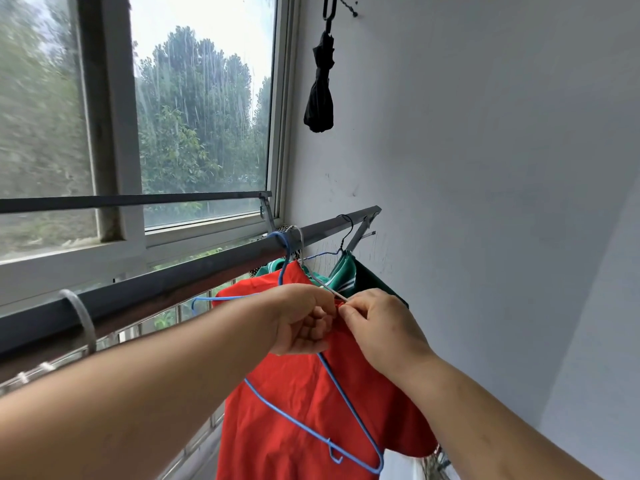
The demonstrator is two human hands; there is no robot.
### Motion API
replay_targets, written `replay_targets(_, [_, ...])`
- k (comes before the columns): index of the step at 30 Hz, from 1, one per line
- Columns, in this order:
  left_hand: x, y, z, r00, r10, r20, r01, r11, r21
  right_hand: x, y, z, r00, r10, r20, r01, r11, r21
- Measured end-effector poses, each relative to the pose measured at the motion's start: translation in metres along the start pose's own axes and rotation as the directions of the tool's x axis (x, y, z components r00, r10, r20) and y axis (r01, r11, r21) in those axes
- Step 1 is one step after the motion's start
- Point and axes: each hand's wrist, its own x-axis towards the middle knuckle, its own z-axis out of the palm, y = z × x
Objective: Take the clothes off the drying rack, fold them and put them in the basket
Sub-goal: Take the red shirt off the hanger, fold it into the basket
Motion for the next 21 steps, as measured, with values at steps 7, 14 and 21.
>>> replay_targets(7, [0.006, -0.002, 0.003, 0.999, -0.049, -0.021, 0.049, 0.998, 0.031, 0.001, 0.000, 0.011, 0.988, 0.023, -0.155, -0.016, 0.999, 0.046])
replay_targets(14, [0.003, 0.002, 0.000, 0.998, -0.056, -0.001, 0.055, 0.995, 0.085, 0.006, 0.002, 0.011, 0.990, 0.015, -0.141, -0.005, 0.997, 0.073])
replay_targets(21, [0.000, 0.001, -0.005, 0.995, 0.021, 0.095, -0.021, 1.000, 0.006, 0.007, 0.000, -0.001, 0.990, 0.143, -0.018, -0.136, 0.971, 0.198])
